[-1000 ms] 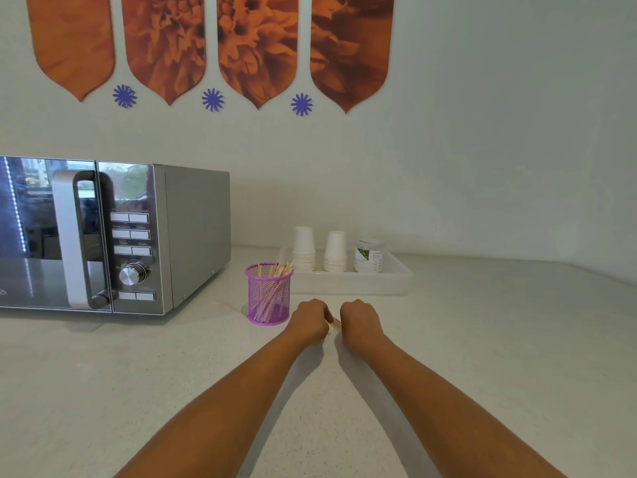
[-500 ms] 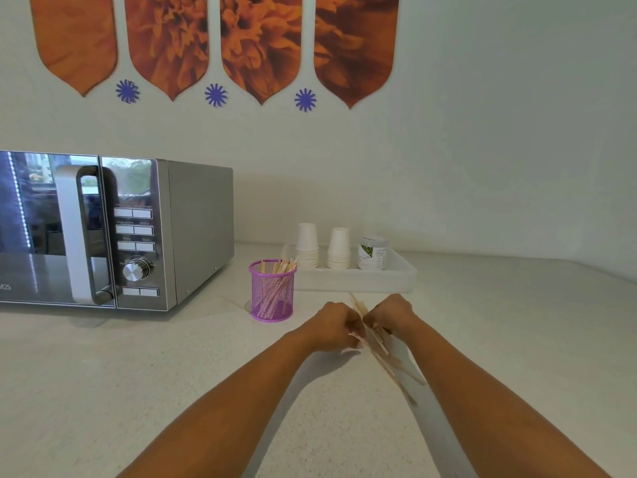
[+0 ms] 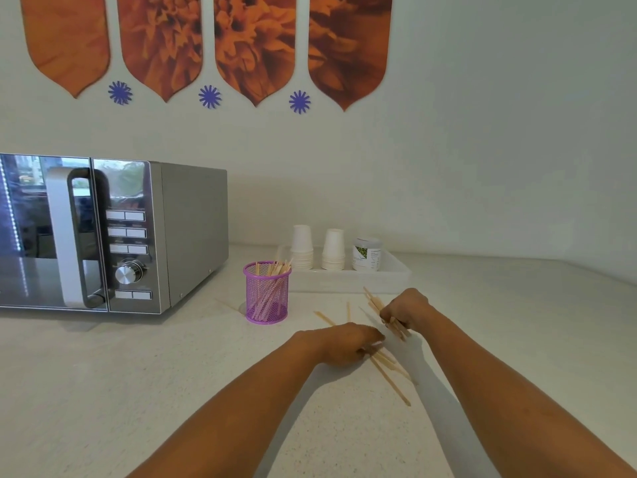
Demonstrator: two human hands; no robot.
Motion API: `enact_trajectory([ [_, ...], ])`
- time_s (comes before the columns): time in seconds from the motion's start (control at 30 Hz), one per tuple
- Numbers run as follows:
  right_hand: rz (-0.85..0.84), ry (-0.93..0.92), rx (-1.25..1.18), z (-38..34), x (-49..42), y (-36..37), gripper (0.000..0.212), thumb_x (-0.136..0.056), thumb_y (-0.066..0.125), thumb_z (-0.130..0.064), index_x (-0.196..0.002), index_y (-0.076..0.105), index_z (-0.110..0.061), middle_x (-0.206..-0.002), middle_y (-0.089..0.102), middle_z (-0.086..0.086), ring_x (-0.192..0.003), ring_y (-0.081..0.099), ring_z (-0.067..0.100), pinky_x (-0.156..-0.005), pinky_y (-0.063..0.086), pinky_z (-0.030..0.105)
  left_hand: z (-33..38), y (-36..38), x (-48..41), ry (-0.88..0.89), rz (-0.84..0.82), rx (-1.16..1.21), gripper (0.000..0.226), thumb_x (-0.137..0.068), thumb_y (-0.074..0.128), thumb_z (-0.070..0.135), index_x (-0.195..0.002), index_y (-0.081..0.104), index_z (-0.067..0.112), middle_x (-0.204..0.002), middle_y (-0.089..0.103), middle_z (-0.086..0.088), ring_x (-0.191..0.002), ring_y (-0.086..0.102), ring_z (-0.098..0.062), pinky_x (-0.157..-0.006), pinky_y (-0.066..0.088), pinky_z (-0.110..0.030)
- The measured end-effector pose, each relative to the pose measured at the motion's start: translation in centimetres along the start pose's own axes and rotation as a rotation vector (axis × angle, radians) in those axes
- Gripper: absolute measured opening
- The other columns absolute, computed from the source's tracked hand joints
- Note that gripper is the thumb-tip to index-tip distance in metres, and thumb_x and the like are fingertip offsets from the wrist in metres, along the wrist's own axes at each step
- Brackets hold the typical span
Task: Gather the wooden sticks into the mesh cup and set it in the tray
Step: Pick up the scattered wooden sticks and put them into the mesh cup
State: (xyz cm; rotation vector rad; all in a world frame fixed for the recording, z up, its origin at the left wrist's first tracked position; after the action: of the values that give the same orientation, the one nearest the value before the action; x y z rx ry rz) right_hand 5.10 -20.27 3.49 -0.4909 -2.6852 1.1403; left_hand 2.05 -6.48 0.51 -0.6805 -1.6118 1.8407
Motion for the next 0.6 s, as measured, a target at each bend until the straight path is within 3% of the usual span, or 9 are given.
enact_trajectory([
  [0.07,-0.005,0.002,-0.005,0.2,-0.1,0.0,0.031,-0.071,0.072,-0.008,-0.058,0.044,-0.009,-0.059,0.047,0.003,-0.052,0.045,0.013,-0.049,0.039,0.019,-0.1,0.0,-0.3,0.027,-0.068,-0.083,0.043,-0.097,0.038,0.001,-0.139,0.044,0.005,-0.139,0.051,-0.018,-0.125,0.049,-0.034,-0.104,0.038,-0.04],
  [0.17,-0.003,0.002,-0.03,0.4,-0.4,0.2,0.029,-0.071,0.073,-0.008,-0.062,0.045,-0.007,-0.068,0.052,0.006,-0.071,0.055,0.019,-0.066,0.048,0.024,0.0,-0.3,-0.7,0.031,-0.048,-0.214,0.039,-0.098,0.041,0.004,-0.136,0.05,0.007,-0.13,0.058,-0.02,-0.116,0.054,-0.035,-0.096,0.043,-0.04],
  [0.33,0.002,-0.001,-0.072,0.7,-0.8,0.2,0.026,-0.071,0.074,-0.008,-0.065,0.049,-0.006,-0.072,0.054,0.007,-0.068,0.055,0.017,-0.073,0.05,0.025,1.3,-0.7,-1.0,-0.017,-0.018,-0.289,0.039,-0.097,0.046,0.016,-0.133,0.053,0.006,-0.134,0.053,-0.021,-0.122,0.051,-0.036,-0.103,0.042,-0.038],
  [0.4,0.008,-0.002,-0.077,0.9,-1.0,0.2,0.02,-0.072,0.075,-0.009,-0.078,0.057,-0.002,-0.083,0.057,0.01,-0.076,0.057,0.02,-0.079,0.053,0.027,1.7,-1.1,-1.0,-0.034,-0.014,-0.305,0.038,-0.095,0.047,0.02,-0.127,0.057,0.002,-0.131,0.056,-0.021,-0.121,0.053,-0.035,-0.097,0.043,-0.037],
  [0.47,0.008,-0.003,-0.078,1.2,-1.3,0.3,0.026,-0.072,0.075,-0.01,-0.092,0.062,0.0,-0.089,0.058,0.011,-0.081,0.058,0.021,-0.086,0.054,0.029,2.0,-1.1,-1.3,0.023,-0.003,-0.365,0.036,-0.095,0.047,0.013,-0.127,0.057,0.0,-0.13,0.057,-0.021,-0.119,0.054,-0.036,-0.098,0.044,-0.037],
  [0.6,0.012,-0.006,-0.059,1.2,-1.4,0.2,0.023,-0.072,0.075,-0.01,-0.084,0.057,-0.002,-0.084,0.058,0.01,-0.079,0.058,0.021,-0.085,0.054,0.029,1.5,-0.1,-2.2,0.081,0.061,-0.39,0.033,-0.092,0.05,0.002,-0.123,0.06,-0.005,-0.121,0.063,-0.024,-0.11,0.061,-0.037,-0.098,0.049,-0.041],
])
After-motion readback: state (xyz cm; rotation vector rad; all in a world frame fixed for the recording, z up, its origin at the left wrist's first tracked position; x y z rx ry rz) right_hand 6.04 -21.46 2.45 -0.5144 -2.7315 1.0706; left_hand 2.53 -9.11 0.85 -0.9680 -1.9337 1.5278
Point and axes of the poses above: each hand's wrist, its own x-axis away from the middle knuckle, its own y-axis out of the palm, z = x × y, the point moved 2 cm from there along -x, towards the middle knuckle
